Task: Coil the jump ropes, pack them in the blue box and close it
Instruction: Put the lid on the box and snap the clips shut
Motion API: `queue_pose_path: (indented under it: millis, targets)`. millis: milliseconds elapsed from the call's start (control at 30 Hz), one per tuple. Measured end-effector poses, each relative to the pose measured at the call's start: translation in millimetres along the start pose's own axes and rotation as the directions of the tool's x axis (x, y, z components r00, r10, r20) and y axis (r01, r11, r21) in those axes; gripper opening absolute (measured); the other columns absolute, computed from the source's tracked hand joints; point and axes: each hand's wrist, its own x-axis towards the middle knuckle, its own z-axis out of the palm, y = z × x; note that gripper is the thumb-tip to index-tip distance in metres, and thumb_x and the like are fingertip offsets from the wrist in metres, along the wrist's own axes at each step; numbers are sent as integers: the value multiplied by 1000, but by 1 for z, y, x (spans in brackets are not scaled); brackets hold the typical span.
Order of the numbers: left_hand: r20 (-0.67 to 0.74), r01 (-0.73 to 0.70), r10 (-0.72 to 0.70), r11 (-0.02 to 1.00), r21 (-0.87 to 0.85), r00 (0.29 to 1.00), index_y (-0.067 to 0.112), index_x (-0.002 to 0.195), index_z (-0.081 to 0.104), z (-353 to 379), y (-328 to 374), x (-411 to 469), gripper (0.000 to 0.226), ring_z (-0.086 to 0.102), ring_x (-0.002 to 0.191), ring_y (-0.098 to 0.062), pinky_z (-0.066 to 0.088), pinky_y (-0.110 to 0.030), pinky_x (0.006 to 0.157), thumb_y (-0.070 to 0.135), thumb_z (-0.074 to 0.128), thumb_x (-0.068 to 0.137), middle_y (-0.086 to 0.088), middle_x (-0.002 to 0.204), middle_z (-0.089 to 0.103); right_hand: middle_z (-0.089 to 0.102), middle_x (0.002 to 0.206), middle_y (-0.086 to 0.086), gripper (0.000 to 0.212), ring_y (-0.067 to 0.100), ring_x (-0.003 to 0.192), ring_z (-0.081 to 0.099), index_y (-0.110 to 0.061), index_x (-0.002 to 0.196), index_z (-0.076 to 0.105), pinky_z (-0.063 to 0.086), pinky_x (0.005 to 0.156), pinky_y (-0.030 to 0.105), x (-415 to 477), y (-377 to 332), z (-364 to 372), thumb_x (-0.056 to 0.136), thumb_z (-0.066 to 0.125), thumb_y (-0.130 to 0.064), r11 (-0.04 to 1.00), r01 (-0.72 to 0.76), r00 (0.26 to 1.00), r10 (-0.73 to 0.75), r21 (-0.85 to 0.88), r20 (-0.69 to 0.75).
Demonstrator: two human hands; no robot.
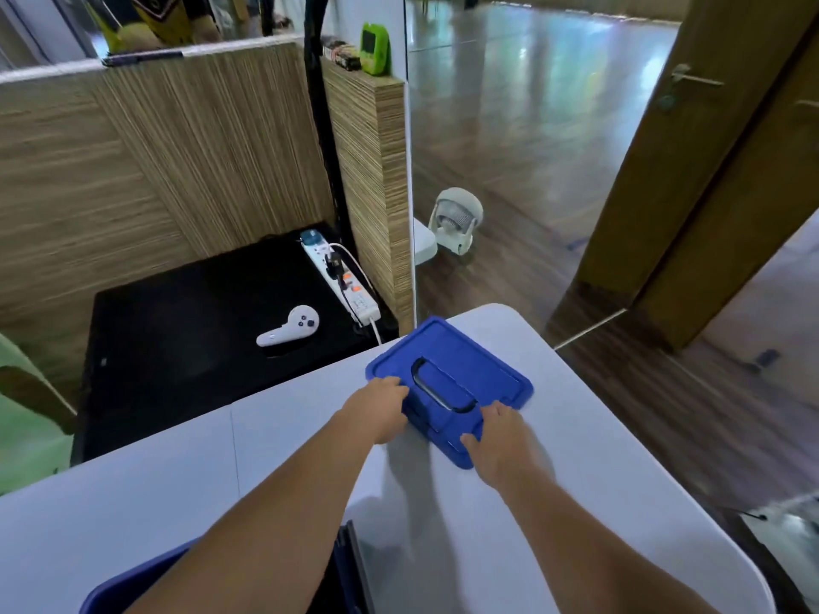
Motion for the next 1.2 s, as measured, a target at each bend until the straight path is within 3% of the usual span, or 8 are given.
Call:
queue_pose_path:
  millis: [167,400,533,667,767,933,1033,1200]
  targets:
    - [-33,12,-11,999,40,999,21,121,66,10,2,-1,32,47,118,-26,48,-42,98,16,44,99,-4,125,53,24,166,3,66,22,152,26,-21,158,29,29,122,35,7,20,6,101,51,-47,995,33,998,-38,-94,-51]
    - [-90,26,-26,1000,-3,996,29,102,76,16,1,-10,27,43,116,-27,50,-40,93,19,51,98,-2,120,49,51,131,-2,48,22,121,52,-30,145,44,50,99,36,16,38,-4,99,54,-37,998,-9,997,4,-63,-83]
    - [-118,213,-228,968,-131,966,25,98,67,19,-3,-12,12,45,115,-30,49,-36,81,16,60,93,-6,133,33,55,130,-4,46,21,118,55,-26,143,44,51,95,36,18,36,-7,98,56,-29,999,-18,997,14,-44,-74]
    - [2,295,-297,948,-120,955,20,101,70,19,-5,-9,12,60,102,-29,55,-37,85,18,62,92,-11,121,49,60,124,-4,42,21,111,57,-24,134,48,51,92,34,19,29,-10,93,54,-15,998,-54,997,51,-37,-61]
    - [-6,283,-286,951,-125,958,18,96,69,21,0,-10,11,55,106,-26,47,-32,73,21,60,91,-12,113,63,60,124,-1,42,23,112,58,-22,136,48,52,92,35,19,24,-9,95,54,-18,997,-77,996,75,-26,-45]
    - [-18,292,-301,937,-190,954,14,83,67,16,3,-15,13,63,88,-25,45,-30,60,20,58,90,-11,99,67,61,115,2,35,24,105,59,-19,134,51,54,92,37,18,18,-15,99,50,-24,992,-119,991,121,37,-51]
    - [-47,273,-293,931,-243,955,13,95,74,7,5,-25,18,67,89,-25,57,-33,73,22,59,93,-9,98,70,60,110,3,28,24,103,58,-16,126,53,52,92,34,16,15,-23,99,50,-22,992,-112,989,117,62,-84]
    - [-137,229,-285,918,-323,949,10,100,77,-19,4,-49,20,69,97,-27,59,-37,82,16,58,94,-10,106,74,63,107,5,15,27,103,56,-14,111,56,51,88,38,11,3,-51,97,51,-18,992,-54,990,68,114,-120]
